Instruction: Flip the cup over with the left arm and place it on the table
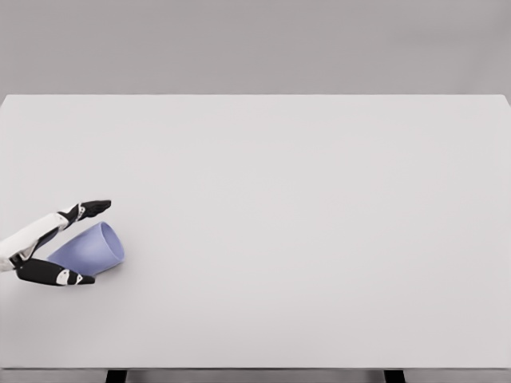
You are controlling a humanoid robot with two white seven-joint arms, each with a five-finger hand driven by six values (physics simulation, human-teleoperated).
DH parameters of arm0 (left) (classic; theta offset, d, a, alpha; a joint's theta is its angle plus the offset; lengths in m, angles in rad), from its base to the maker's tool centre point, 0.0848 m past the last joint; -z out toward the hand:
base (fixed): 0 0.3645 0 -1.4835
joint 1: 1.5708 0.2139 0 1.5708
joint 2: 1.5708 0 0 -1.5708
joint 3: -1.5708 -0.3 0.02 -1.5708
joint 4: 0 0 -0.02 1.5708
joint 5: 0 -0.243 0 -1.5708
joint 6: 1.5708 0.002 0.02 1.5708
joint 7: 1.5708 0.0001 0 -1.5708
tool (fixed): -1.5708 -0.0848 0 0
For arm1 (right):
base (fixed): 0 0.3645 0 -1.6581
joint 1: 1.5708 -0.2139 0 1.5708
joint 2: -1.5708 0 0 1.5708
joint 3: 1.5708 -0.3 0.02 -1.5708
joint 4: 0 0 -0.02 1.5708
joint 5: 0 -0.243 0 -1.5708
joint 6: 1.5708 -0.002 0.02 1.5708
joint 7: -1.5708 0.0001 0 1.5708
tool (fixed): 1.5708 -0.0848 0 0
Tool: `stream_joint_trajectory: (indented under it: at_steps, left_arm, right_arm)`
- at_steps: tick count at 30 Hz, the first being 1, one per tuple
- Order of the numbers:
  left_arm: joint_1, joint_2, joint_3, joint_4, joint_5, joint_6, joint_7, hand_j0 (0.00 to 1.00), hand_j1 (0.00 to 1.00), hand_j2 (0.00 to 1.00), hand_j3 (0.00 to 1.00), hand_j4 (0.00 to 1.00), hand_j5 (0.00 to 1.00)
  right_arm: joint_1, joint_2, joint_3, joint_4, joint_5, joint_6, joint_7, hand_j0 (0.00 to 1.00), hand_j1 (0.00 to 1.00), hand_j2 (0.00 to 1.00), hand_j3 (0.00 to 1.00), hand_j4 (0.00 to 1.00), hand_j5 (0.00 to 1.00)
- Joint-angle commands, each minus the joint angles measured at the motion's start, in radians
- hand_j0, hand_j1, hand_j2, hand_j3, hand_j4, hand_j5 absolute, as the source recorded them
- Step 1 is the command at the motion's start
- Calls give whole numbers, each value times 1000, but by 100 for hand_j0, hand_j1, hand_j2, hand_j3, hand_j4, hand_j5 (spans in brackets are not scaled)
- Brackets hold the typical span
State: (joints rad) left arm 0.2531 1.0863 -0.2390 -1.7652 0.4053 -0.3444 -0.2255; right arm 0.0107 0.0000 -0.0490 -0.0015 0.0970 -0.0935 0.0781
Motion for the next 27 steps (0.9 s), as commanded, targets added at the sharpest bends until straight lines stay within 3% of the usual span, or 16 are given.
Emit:
stream_joint_trajectory:
  at_steps: [1,27]
  left_arm:
    - [0,-2,0,0,-14,36,2,100,100,100,100,100,100]
    - [-14,-40,-2,1,-94,146,23,99,99,99,99,99,99]
  right_arm:
    - [0,0,0,0,0,0,0,100,100,100,100,100,100]
    - [0,0,0,0,0,0,0,100,100,100,100,100,100]
